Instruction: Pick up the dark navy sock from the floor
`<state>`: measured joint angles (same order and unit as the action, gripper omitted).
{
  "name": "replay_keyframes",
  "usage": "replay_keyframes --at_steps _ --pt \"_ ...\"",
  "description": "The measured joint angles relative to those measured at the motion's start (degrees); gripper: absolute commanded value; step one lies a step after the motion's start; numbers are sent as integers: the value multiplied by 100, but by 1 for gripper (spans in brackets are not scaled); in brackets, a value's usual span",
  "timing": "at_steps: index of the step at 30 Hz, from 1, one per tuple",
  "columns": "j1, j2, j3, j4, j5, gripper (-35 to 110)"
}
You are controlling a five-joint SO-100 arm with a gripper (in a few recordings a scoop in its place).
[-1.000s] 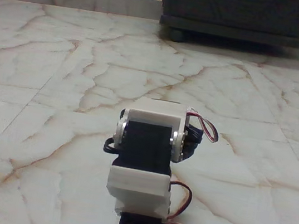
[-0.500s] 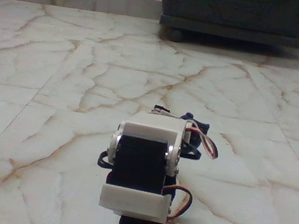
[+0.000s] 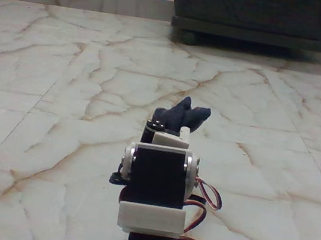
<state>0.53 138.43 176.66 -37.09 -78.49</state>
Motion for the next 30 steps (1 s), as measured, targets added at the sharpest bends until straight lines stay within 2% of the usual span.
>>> replay_keyframes --at_steps 3,10,30 --pt "35 0 0 -237 -88 0" --pt "35 0 0 -79 -1160 0" --pt "79 0 0 360 -1380 0"
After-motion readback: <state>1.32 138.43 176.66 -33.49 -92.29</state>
